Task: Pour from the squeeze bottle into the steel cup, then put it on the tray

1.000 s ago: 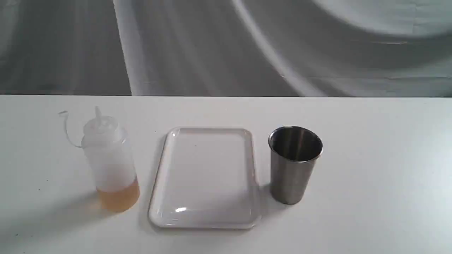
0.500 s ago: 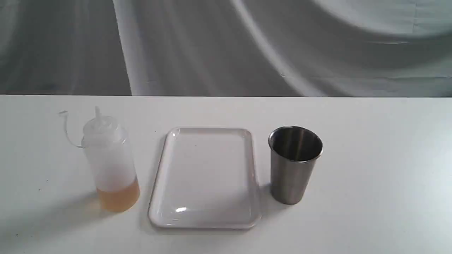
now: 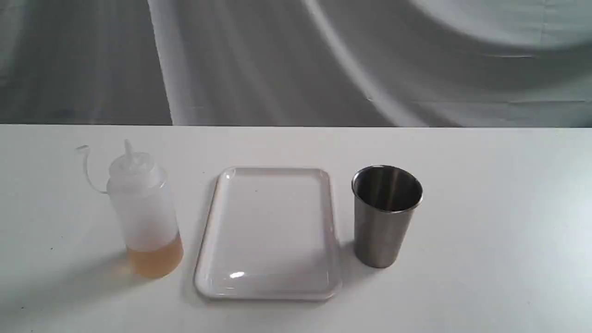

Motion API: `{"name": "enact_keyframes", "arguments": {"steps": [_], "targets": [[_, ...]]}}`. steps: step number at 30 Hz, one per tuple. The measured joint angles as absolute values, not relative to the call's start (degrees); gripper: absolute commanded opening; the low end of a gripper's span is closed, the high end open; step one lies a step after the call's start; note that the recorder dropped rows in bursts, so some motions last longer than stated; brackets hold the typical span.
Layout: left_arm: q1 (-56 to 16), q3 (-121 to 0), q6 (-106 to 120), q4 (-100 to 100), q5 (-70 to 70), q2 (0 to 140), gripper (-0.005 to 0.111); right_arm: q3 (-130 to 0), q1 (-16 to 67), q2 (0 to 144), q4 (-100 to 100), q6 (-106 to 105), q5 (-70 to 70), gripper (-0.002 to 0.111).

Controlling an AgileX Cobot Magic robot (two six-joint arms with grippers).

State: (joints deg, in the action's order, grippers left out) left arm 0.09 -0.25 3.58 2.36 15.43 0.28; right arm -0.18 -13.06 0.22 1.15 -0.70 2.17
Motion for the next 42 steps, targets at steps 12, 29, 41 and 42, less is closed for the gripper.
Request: {"name": "enact_keyframes", "arguments": {"steps": [12, 29, 41, 42], "targets": [[0.1, -0.3, 3.6, 2.4, 15.4, 0.3, 0.008, -0.2, -13.1, 0.2, 9.5, 14.2, -8.8, 0.105], [0.1, -0.3, 3.6, 2.4, 15.4, 0.3, 0.008, -26.6, -13.1, -0.1, 21.7, 11.7, 14.6, 0.105], [0.1, -0.3, 3.6, 2.4, 15.4, 0.3, 0.008, -44.1, -13.1, 3.7, 83.2, -51.4, 37.8, 0.105], [0.1, -0.3, 3.6, 2.4, 15.4, 0.3, 0.008, -45.2, -13.1, 5.1, 84.8, -52.8, 39.4, 0.105]]}}
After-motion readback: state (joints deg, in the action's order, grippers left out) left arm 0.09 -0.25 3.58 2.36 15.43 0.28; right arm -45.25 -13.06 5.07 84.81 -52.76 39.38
